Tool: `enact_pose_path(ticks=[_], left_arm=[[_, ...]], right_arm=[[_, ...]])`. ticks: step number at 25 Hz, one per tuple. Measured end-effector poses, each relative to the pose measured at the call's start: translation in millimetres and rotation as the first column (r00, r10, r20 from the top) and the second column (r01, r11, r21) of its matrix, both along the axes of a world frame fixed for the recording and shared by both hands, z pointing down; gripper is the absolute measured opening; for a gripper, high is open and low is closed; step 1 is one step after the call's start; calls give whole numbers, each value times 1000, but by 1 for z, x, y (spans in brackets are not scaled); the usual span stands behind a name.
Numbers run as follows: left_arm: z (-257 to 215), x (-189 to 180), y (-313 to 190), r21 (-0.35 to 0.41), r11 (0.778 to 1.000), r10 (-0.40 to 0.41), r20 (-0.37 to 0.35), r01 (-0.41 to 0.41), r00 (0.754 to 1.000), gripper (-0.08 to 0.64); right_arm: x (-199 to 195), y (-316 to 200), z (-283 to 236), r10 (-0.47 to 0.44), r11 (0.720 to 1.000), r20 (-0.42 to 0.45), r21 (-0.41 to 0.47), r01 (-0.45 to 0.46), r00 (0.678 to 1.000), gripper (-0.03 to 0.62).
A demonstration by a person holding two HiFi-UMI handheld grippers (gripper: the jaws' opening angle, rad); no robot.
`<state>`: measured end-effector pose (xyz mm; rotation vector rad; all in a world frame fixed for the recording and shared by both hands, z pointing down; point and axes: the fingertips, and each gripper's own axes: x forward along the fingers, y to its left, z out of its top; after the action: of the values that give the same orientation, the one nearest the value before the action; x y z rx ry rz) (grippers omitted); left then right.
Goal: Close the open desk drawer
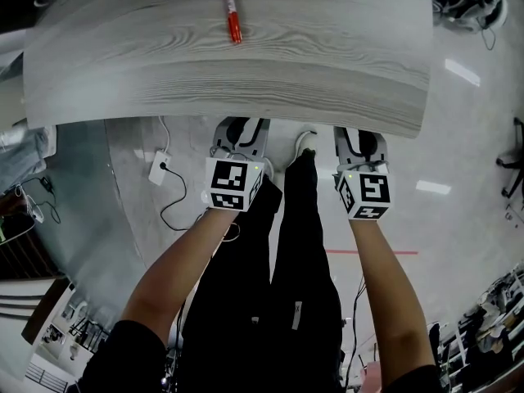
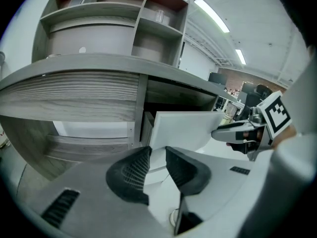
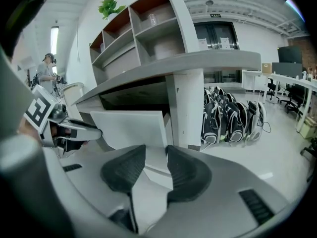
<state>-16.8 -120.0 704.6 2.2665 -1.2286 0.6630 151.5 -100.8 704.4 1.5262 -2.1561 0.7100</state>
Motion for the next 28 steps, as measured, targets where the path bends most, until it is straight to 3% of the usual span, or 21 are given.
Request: enact_pose_path(ticks=[28], left_arm=[[-2, -2, -36, 28, 999, -29, 7, 29, 1000, 109]], right_arm=[[-4, -31, 3, -21, 999, 11, 36, 20, 1000, 153]])
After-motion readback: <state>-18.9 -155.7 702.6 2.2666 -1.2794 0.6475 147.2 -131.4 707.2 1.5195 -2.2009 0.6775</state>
